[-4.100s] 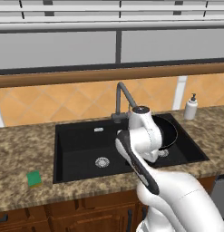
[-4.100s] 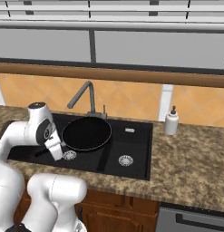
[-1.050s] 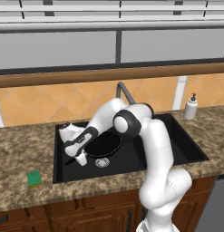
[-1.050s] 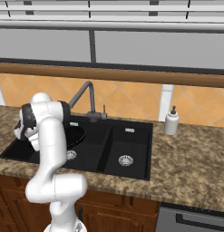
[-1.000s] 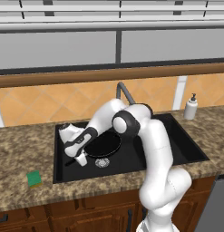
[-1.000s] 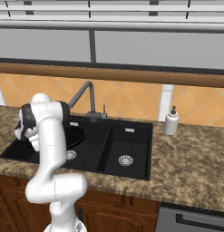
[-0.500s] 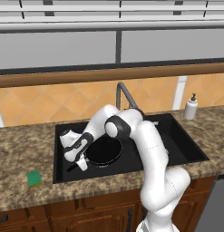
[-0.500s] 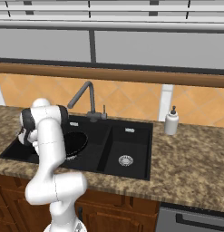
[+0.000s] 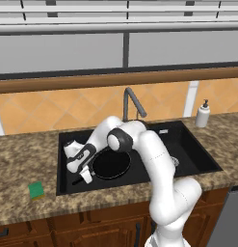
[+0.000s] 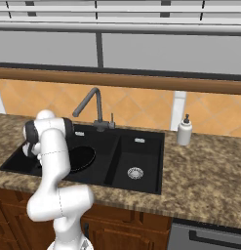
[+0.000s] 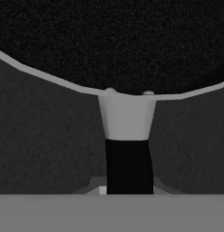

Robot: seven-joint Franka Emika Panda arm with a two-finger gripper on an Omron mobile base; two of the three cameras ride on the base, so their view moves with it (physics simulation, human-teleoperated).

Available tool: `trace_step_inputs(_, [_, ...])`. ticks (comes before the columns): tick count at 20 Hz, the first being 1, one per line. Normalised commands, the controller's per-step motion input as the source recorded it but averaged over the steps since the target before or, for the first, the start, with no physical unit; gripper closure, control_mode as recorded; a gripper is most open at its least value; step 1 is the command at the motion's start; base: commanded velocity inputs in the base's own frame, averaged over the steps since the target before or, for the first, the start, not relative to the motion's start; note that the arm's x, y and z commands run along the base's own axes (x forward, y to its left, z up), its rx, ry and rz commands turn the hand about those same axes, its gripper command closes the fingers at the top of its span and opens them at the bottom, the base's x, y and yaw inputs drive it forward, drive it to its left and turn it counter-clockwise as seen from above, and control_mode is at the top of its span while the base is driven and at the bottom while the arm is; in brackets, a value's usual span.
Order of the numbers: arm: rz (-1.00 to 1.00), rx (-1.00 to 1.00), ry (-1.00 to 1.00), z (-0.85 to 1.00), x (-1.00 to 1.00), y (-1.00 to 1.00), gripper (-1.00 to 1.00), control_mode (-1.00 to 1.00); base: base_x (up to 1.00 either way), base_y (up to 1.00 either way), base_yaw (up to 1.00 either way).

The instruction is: Pick the pan and sponge and place them into the sink. Then turn on the water.

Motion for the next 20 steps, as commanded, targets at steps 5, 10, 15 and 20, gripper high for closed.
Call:
trace_step_inputs(5, [-0.11,-0.08,-0.07,-0.6,0.0,-0.27,1.0,-1.0,0.0,0.0,0.0])
trace_step_inputs(10, [-0.1,-0.06,-0.05,-0.47,-0.02,-0.16,-1.0,-1.0,0.0,0.0,0.0])
trace_step_inputs(15, [-0.09,-0.02,-0.15,-0.19,-0.24,-0.04,-1.0,-1.0,0.0,0.0,0.0])
trace_step_inputs(20, [-0.11,-0.01,-0.31,0.12,-0.45,0.03,-1.0,-1.0,0.0,0.0,0.0])
